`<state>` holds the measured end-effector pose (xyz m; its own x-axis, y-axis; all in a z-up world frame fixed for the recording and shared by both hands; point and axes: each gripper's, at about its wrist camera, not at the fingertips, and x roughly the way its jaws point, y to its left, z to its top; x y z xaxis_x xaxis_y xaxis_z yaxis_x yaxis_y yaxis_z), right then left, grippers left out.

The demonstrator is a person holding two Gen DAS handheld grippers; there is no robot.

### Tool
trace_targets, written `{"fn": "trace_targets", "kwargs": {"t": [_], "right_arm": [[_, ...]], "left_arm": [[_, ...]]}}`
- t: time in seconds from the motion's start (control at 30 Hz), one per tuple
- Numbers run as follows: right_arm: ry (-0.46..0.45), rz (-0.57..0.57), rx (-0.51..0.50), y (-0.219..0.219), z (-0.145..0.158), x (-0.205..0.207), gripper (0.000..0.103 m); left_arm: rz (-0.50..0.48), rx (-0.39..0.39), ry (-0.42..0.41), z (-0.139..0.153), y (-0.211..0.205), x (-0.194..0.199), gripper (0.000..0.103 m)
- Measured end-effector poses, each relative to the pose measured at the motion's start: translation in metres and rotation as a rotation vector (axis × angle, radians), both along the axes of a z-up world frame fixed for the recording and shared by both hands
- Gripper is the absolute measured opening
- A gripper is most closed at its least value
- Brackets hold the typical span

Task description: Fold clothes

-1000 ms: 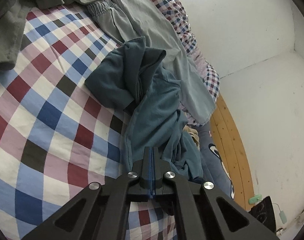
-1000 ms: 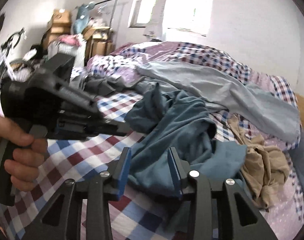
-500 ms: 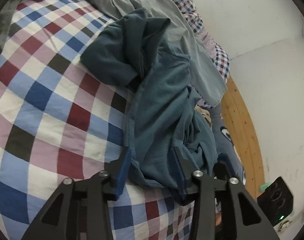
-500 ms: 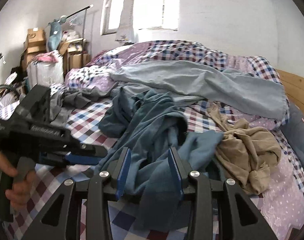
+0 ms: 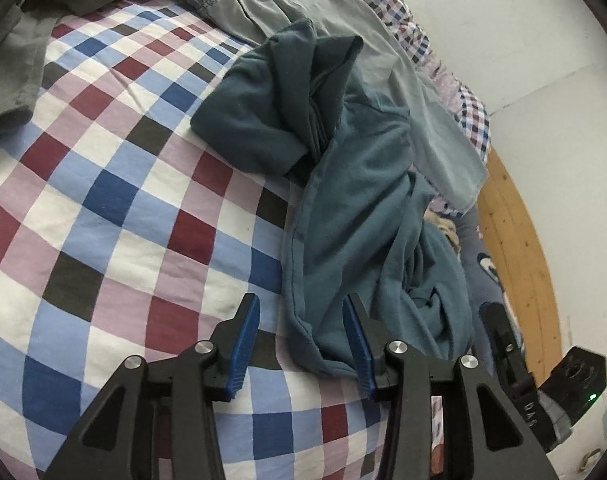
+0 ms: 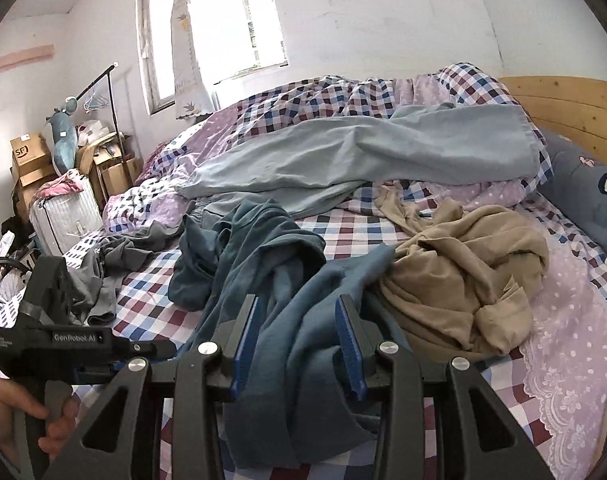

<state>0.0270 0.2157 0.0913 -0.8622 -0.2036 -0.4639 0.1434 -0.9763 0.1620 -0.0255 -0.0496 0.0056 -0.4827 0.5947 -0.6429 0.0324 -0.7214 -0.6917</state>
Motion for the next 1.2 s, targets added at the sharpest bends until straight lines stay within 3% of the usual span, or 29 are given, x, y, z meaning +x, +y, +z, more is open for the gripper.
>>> {"fn": "trace_targets", "kwargs": {"t": [0.23, 0.3, 0.37, 0.57, 0.73, 1.03, 1.2], "right_arm": [[0.005, 0.005, -0.007, -0.001, 0.001, 0.002, 0.041], [0.003, 0.008, -0.010, 0.000, 0.001, 0.002, 0.041], [-0.002, 0.009, -0.010, 0.000, 0.000, 0.002, 0.041], [-0.009, -0.001, -0.030, 0.003, 0.000, 0.002, 0.041], [-0.009, -0.011, -0.065, 0.008, 0.001, 0.002, 0.041], [0.001, -0.021, -0.085, 0.010, 0.004, 0.003, 0.041], [-0.004, 0.067, -0.121, 0.004, 0.005, 0.004, 0.042]], "left_arm": [[-0.050, 0.012, 0.016, -0.005, 0.019, 0.000, 0.046], [-0.062, 0.033, 0.006, -0.009, 0.024, -0.003, 0.022], [-0.061, 0.056, -0.017, -0.015, 0.024, -0.003, 0.004], [-0.024, 0.100, 0.010, -0.011, 0.015, 0.001, 0.002], [0.070, 0.147, 0.102, 0.003, -0.012, 0.003, 0.002], [0.234, 0.156, 0.241, 0.030, -0.059, 0.007, 0.002], [0.322, 0.162, 0.297, 0.040, -0.082, 0.008, 0.002]]}}
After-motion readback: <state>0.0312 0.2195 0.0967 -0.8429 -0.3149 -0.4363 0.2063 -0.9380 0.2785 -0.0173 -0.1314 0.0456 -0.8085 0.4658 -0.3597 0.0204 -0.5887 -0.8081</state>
